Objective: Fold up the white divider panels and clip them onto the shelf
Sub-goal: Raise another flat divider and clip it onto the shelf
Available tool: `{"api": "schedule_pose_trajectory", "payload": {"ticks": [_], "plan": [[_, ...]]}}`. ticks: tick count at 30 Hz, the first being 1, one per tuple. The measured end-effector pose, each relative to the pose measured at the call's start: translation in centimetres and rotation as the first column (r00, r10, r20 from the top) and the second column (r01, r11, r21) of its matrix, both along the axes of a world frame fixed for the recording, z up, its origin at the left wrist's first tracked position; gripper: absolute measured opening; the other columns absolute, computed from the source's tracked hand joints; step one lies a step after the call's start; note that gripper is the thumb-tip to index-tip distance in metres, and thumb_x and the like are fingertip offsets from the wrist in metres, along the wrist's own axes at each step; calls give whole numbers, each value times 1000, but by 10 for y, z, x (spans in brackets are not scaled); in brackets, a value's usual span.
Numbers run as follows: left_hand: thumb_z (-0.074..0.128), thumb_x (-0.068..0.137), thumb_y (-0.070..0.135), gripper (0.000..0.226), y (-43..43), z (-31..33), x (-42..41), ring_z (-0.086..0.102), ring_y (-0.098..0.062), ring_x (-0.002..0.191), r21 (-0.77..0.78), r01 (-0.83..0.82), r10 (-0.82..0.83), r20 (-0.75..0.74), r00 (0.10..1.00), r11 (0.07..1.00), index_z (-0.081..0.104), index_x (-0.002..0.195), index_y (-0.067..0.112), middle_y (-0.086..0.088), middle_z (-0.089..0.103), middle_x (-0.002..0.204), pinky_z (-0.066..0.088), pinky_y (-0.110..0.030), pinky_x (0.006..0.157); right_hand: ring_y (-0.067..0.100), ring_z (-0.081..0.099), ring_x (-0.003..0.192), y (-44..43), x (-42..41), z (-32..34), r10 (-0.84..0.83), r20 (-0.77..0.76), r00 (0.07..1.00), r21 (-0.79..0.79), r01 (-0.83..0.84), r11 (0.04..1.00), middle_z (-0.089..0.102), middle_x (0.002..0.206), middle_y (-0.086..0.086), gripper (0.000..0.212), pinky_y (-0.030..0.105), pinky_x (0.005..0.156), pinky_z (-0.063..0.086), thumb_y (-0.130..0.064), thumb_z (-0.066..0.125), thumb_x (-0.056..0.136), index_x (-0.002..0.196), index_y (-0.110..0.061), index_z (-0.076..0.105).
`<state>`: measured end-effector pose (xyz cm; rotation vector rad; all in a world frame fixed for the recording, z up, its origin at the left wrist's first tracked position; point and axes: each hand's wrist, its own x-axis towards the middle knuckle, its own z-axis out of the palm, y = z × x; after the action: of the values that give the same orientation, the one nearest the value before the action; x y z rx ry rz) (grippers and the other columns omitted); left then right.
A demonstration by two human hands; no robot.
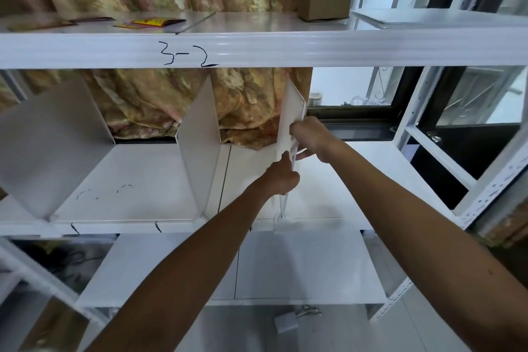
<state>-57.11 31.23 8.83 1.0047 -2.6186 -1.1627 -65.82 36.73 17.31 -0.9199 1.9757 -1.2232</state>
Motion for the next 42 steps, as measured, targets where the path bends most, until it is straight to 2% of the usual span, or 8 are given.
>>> {"api": "schedule_pose_trajectory", "payload": {"ticks": [2,6,12,17,24,29,32,42], "plan": [[43,76,22,75,0,-3,-1,62,-26,92,23,4,-4,3,1000,1000,19,146,28,-7,51,136,62,-45,67,33,70,81,0,-2,-1,8,0,1000,25,-8,1000,68,91,16,32,41,70,63,-9,43,88,114,-1,60],[47,88,14,65,1,-12,-5,61,-24,92,11,-20,20,36,999,1000,19,146,19,-14,55,121,60,-42,78,31,70,82,-1,-3,-9,26,-22,999,60,-25,998,68,97,15,40,40,66,64,-9,43,86,124,-5,56],[47,87,9,73,0,-24,-13,59,-28,109,51,-62,62,14,998,997,13,151,21,-12,48,140,57,-40,87,32,67,94,-6,-2,-25,75,-58,995,76,-70,995,66,103,14,30,46,79,62,-10,44,92,119,-9,57],[45,90,6,73,-6,-29,-20,57,-30,117,54,-88,88,9,996,995,10,153,19,-12,45,144,54,-36,88,34,66,94,-12,-4,-25,43,-58,997,85,-38,996,62,105,15,31,42,71,63,-6,44,90,120,-10,53],[44,87,6,79,-12,-32,-24,57,-33,117,71,-91,92,-8,996,993,6,154,23,-10,39,151,54,-38,85,38,65,105,-19,-5,-27,32,-20,999,81,-30,996,59,103,13,20,50,86,60,-8,46,93,112,-14,50],[43,87,7,78,-13,-35,-29,57,-31,115,53,-93,94,0,996,994,6,154,19,-13,46,143,50,-31,79,35,66,97,-20,-11,-29,24,-24,999,99,-22,995,60,104,16,29,50,84,61,-7,44,92,120,-13,50],[43,87,7,78,-14,-36,-30,56,-31,117,46,-91,91,5,996,995,6,154,18,-14,45,145,53,-35,85,31,66,85,-20,-11,-28,18,-2,1000,114,-18,993,60,100,15,33,46,78,62,-4,44,93,124,-11,49],[44,85,8,81,-17,-38,-28,59,-31,112,76,-85,84,10,996,994,5,154,23,-11,41,149,56,-41,89,32,64,88,-21,-7,-26,26,-16,1000,122,-24,992,58,94,13,29,47,78,62,-2,41,91,117,-11,50]]}}
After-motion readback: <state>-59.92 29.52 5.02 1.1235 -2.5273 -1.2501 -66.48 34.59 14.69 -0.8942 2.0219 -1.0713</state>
